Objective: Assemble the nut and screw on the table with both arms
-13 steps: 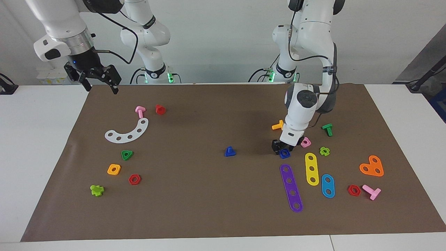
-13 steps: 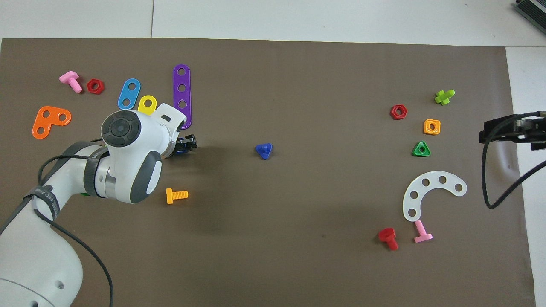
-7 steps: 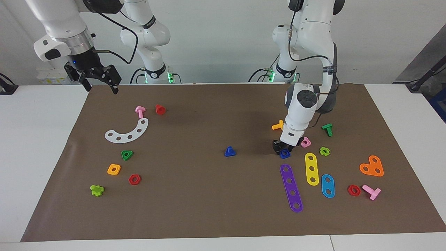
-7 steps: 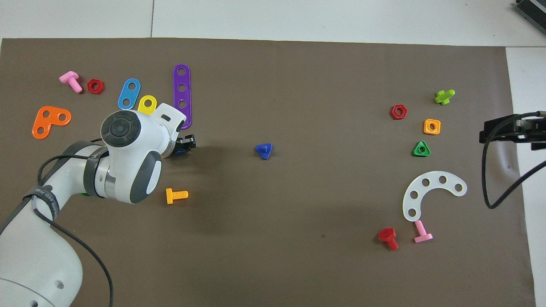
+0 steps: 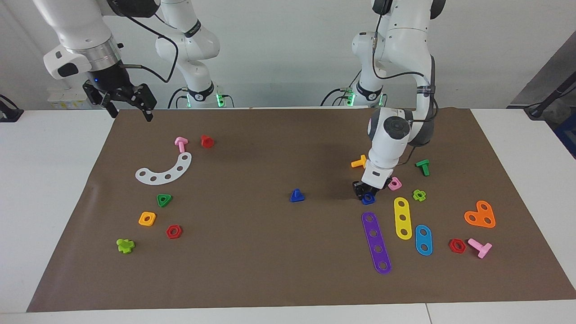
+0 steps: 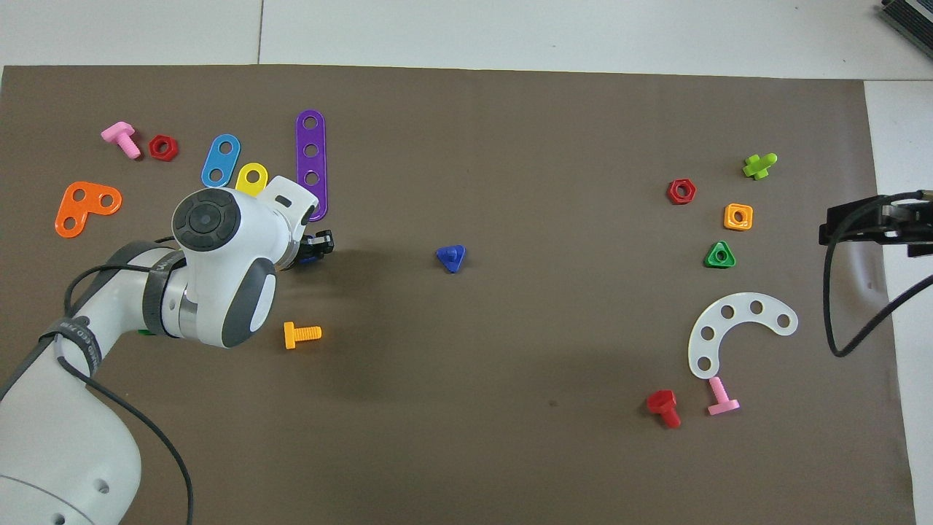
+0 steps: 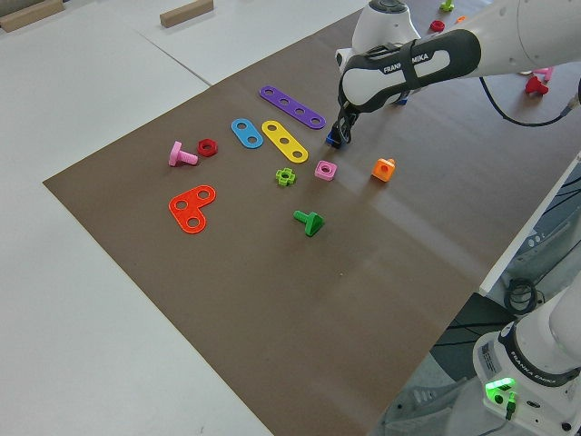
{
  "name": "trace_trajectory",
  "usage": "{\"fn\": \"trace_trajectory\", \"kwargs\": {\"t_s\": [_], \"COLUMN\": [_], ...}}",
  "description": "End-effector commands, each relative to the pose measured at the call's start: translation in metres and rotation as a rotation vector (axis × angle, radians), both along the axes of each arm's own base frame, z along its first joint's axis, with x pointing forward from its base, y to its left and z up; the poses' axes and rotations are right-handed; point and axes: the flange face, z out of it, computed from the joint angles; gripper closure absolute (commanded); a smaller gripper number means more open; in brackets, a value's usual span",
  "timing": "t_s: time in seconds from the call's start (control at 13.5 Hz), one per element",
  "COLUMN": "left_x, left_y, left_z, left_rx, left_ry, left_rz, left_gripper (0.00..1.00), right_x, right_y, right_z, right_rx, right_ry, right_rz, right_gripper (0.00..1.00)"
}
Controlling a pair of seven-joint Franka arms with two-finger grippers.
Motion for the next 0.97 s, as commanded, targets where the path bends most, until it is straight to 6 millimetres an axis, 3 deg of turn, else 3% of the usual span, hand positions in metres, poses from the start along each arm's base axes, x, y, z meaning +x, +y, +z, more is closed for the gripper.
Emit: {"fn": "trace_trajectory", "kwargs": {"t_s": [0.0, 0.15, 0.37, 0.89], "left_x": [0.009, 0.019, 0.032, 0.009], "left_y": [-0.001, -0.009, -0.034, -0.152], "left_z": [0.007, 0.024, 0.048, 0.079], "left_rx": [0.017, 0.024, 0.041, -0.008], "left_ry": [-0.005, 0.01, 0.058, -0.002], "left_rz": [-0.006, -0.011, -0.004, 0.046], "left_gripper": [0.85, 0.98, 1.0, 1.0], "right_x": [-0.007, -0.007, -0.007, -0.007], "right_y": [0.0, 0.0, 0.0, 0.0], "right_z": [0.001, 0.001, 0.001, 0.001], "right_rx": [0.009, 0.009, 0.009, 0.009], "right_ry": [0.005, 0.005, 0.005, 0.005], "right_rz": [0.015, 0.015, 0.015, 0.015], "right_gripper": [0.0, 0.0, 0.0, 0.0]}}
